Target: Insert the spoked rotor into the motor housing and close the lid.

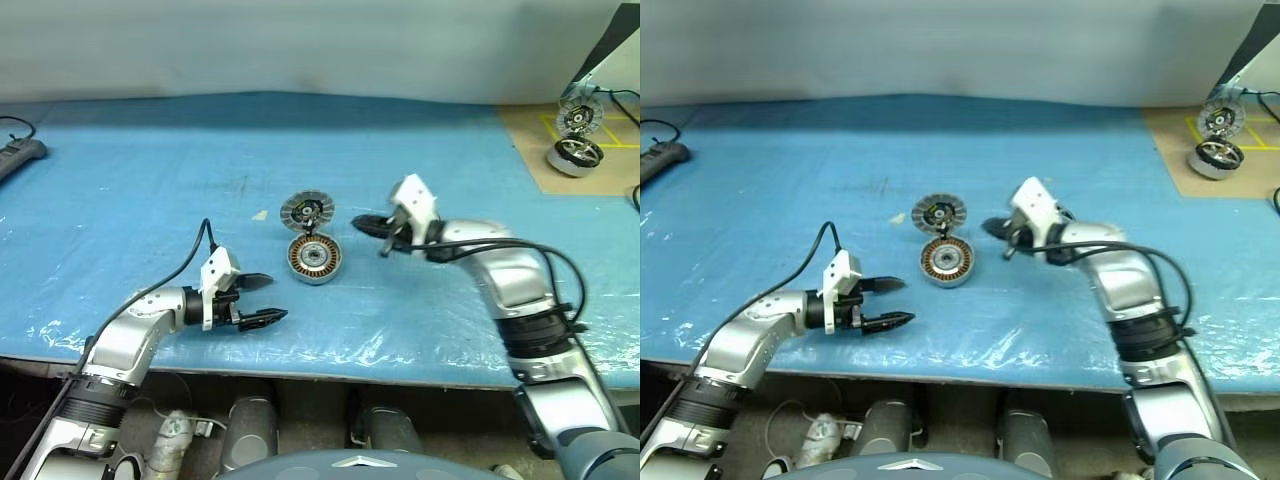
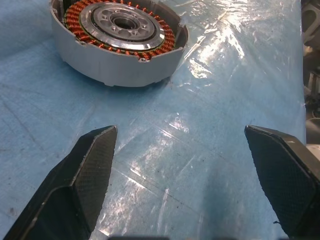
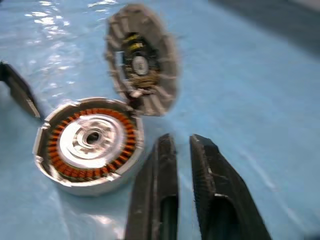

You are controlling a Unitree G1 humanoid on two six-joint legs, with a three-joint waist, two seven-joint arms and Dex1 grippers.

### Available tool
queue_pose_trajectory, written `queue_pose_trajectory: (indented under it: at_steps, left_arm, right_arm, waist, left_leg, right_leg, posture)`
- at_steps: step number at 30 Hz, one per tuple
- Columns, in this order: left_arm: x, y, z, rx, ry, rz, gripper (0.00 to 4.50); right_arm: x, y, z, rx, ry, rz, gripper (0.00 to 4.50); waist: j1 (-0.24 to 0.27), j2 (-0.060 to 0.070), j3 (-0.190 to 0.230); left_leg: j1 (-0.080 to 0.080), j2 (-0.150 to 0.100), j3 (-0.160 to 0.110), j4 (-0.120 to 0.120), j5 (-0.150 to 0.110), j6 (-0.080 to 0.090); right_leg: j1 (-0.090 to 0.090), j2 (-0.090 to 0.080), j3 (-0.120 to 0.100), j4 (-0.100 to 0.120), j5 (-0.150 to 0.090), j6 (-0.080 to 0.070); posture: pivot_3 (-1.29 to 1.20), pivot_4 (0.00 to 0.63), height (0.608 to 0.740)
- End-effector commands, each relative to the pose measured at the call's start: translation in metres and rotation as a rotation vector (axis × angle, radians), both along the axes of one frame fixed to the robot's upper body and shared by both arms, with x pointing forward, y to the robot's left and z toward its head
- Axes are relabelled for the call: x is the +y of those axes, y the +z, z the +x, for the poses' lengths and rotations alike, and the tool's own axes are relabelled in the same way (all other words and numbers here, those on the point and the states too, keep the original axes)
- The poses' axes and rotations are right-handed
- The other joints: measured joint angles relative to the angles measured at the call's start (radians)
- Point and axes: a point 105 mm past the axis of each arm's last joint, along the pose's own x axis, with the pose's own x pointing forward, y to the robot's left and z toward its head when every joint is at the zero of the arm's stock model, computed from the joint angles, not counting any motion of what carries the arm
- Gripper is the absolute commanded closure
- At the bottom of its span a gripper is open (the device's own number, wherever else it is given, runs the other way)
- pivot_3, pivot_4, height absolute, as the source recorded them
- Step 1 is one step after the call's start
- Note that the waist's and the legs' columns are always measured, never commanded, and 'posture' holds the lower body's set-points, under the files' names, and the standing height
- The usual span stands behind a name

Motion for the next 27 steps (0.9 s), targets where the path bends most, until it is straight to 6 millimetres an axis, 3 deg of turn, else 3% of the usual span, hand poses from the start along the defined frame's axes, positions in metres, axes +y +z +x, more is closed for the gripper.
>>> queue_pose_trajectory:
  at_steps: [1, 5, 9, 13, 17, 27]
  left_arm:
    - [-0.01, 0.011, 0.0, -0.036, -0.018, -0.019, 0.11]
    - [-0.02, 0.016, 0.001, -0.04, -0.026, -0.025, 0.11]
    - [-0.023, 0.017, 0.0, -0.043, -0.025, -0.027, 0.11]
    - [-0.012, 0.006, 0.0, -0.031, -0.016, -0.019, 0.11]
    - [-0.004, 0.005, -0.001, -0.033, -0.017, -0.018, 0.11]
    - [-0.021, 0.017, 0.001, -0.052, -0.024, -0.016, 0.11]
  right_arm:
    - [-0.036, 0.026, 0.014, -0.11, -0.155, -0.04, 2.9]
    - [-0.075, 0.028, 0.032, -0.117, -0.313, -0.148, 1.45]
    - [-0.084, 0.016, 0.035, -0.036, -0.325, -0.182, 0.03]
    - [-0.087, 0.013, 0.044, -0.067, -0.331, -0.263, 0.01]
    - [-0.082, 0.012, 0.044, -0.09, -0.225, -0.37, 0.01]
    - [-0.086, -0.002, 0.062, -0.095, -0.105, -0.593, 0.01]
  waist:
    - [-0.002, 0.0, 0.0]
    - [-0.002, 0.0, 0.0]
    - [-0.003, 0.0, 0.0]
    - [-0.004, 0.0, 0.0]
    - [-0.002, 0.0, 0.0]
    - [-0.003, 0.0, 0.0]
  left_leg:
    - [0.0, 0.0, 0.0, 0.0, 0.0, 0.0]
    - [0.0, 0.0, 0.0, 0.001, 0.0, 0.0]
    - [0.0, 0.0, 0.0, 0.001, 0.001, 0.001]
    - [-0.001, 0.0, 0.0, 0.001, 0.002, 0.004]
    - [-0.001, 0.0, 0.001, 0.004, 0.002, 0.004]
    - [-0.002, 0.0, 0.001, 0.007, 0.002, 0.004]
  right_leg:
    - [0.0, 0.0, 0.0, 0.0, 0.0, 0.0]
    - [0.0, 0.0, 0.0, 0.002, 0.0, 0.0]
    - [0.0, 0.0, 0.0, 0.002, 0.0, 0.0]
    - [-0.001, 0.0, 0.0, 0.002, 0.0, 0.0]
    - [-0.001, 0.0, 0.0, 0.003, 0.0, 0.0]
    - [-0.001, 0.0, 0.0, 0.006, 0.0, 0.0]
  posture:
    - [0.0, 0.15, 0.74]
    - [0.0, 0.15, 0.74]
    - [0.0, 0.15, 0.74]
    - [0.0, 0.15, 0.74]
    - [0.0, 0.15, 0.74]
    - [0.0, 0.15, 0.74]
